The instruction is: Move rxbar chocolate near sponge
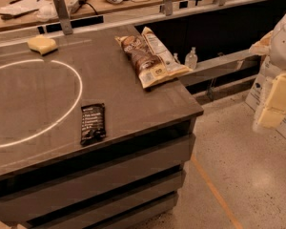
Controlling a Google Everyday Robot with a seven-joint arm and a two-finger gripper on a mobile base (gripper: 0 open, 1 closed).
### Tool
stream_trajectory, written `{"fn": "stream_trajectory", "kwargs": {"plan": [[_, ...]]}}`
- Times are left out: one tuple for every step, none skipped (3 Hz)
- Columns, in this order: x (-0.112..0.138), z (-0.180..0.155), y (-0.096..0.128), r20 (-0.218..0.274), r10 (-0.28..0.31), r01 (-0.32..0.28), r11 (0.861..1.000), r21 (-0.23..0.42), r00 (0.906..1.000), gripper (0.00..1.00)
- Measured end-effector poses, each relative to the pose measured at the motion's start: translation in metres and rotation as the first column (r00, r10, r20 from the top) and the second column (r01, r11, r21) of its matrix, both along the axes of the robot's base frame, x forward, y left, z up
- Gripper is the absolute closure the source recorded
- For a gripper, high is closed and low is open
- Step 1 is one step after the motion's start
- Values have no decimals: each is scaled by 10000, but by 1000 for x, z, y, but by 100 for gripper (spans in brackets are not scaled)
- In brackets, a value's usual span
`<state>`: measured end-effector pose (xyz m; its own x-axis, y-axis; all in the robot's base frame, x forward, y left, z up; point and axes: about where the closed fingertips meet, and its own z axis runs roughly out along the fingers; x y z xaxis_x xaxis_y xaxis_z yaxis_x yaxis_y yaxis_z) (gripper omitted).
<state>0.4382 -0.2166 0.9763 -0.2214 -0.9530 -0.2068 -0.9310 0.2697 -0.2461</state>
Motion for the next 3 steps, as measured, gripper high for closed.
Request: {"fn": "stream_trajectory", "kwargs": {"plan": [[0, 0, 0, 0, 0, 0, 10000, 0, 10000, 0], [0, 2, 1, 133, -42, 39, 9997, 222, 9999, 0], [5, -7, 14, 218, 155, -184, 9906, 1356, 9996, 0]]}}
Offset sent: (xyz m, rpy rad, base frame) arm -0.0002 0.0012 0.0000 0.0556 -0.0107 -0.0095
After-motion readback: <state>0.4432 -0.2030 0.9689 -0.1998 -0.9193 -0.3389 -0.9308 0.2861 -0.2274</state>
